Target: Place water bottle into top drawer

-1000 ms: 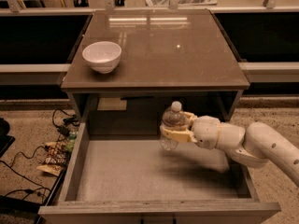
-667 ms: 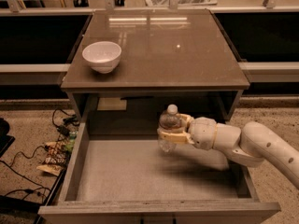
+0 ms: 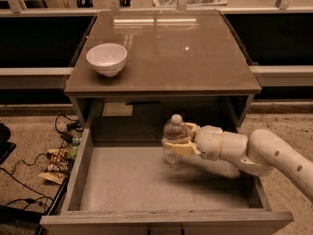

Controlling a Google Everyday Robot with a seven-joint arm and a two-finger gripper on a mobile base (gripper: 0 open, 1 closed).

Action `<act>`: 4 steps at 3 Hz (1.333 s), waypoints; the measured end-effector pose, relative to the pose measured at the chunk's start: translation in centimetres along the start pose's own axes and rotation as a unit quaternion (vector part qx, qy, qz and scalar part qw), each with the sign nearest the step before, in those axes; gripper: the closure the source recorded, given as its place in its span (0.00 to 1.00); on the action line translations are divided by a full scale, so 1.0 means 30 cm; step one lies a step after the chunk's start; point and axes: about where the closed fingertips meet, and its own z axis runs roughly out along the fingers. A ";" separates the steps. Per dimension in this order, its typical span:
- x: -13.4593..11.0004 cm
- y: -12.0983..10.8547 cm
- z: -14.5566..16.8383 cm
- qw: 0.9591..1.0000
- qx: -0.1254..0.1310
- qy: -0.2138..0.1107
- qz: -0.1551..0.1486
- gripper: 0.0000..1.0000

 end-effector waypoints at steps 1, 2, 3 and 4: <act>-0.002 0.003 0.006 1.000 -0.002 0.000 0.000 0.59; -0.004 0.007 0.012 1.000 -0.004 -0.001 0.000 0.36; -0.006 0.010 0.019 1.000 -0.006 -0.001 -0.001 0.13; -0.007 0.013 0.024 1.000 -0.008 -0.002 -0.001 0.00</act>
Offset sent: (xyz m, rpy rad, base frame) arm -0.0003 0.0021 0.0004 0.0006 -0.0003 0.0039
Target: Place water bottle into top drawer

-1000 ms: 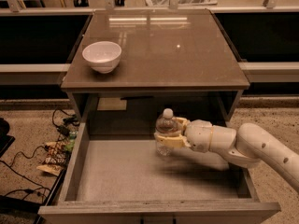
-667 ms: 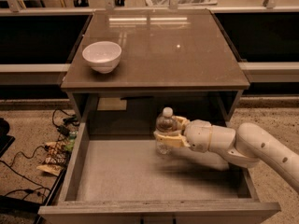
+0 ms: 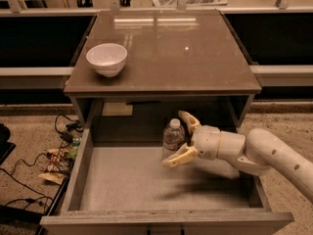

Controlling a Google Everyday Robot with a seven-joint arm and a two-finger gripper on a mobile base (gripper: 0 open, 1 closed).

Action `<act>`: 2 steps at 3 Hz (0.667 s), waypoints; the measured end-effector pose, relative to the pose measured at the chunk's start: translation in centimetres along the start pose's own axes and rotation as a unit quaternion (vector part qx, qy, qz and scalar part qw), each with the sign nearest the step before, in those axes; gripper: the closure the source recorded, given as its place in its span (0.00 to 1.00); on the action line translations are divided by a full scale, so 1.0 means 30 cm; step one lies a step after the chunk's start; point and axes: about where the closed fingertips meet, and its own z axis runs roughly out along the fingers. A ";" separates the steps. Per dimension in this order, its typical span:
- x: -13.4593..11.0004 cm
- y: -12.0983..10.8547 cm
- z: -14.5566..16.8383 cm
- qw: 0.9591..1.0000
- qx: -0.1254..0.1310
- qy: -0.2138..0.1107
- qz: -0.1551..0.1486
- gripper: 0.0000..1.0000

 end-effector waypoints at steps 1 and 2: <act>0.000 0.000 0.000 1.000 0.000 0.000 0.000 0.00; -0.057 -0.009 -0.038 0.999 -0.022 0.015 -0.018 0.00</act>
Offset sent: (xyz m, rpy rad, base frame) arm -0.0019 -0.0389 0.0552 -0.1279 -0.0683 0.1369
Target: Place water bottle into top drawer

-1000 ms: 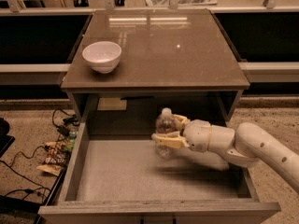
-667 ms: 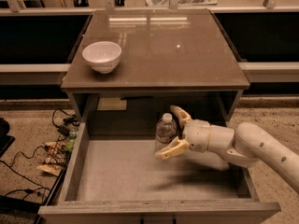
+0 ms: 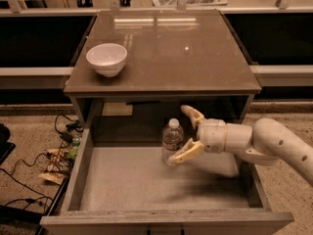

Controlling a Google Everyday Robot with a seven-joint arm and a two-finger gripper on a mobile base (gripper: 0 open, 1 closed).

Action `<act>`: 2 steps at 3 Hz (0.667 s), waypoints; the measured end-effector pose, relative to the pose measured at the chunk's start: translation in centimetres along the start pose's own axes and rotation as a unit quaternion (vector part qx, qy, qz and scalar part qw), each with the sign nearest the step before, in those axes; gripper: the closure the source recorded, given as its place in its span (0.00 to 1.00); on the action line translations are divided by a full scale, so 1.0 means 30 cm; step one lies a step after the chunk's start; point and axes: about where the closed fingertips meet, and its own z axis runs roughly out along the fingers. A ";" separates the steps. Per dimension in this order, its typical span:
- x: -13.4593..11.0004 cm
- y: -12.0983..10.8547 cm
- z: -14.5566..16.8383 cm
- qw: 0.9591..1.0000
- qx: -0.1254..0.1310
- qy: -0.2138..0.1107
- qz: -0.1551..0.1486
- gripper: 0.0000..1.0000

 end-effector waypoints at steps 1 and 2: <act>-0.101 -0.027 -0.118 0.997 -0.034 0.061 -0.035 0.00; -0.294 -0.043 -0.324 0.979 -0.064 0.180 -0.071 0.00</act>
Offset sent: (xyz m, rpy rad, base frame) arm -0.0616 -0.1369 0.1502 -0.5724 0.0124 0.2799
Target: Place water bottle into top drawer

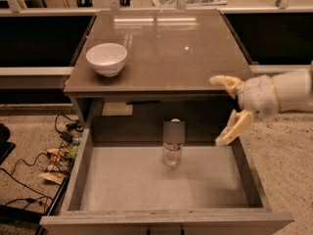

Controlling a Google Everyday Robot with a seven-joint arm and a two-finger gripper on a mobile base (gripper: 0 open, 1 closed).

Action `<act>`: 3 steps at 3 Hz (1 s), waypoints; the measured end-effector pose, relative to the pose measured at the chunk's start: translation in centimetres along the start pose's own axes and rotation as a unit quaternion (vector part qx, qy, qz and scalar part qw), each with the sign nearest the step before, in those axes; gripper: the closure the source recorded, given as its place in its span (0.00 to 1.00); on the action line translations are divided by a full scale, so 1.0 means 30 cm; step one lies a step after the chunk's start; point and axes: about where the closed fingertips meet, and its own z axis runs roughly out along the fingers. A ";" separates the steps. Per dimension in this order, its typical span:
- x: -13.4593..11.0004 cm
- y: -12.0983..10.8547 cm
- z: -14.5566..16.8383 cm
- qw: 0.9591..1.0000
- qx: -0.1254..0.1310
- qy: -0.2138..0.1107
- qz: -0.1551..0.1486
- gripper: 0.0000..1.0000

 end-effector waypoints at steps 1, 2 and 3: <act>-0.147 0.014 -0.181 0.996 -0.017 0.086 -0.026 0.00; -0.248 0.031 -0.312 0.981 0.003 0.184 -0.069 0.00; -0.298 -0.012 -0.399 0.952 0.081 0.276 -0.106 0.00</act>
Offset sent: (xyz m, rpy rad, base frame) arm 0.0182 -0.0835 0.1994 -0.6376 -0.3653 -0.2798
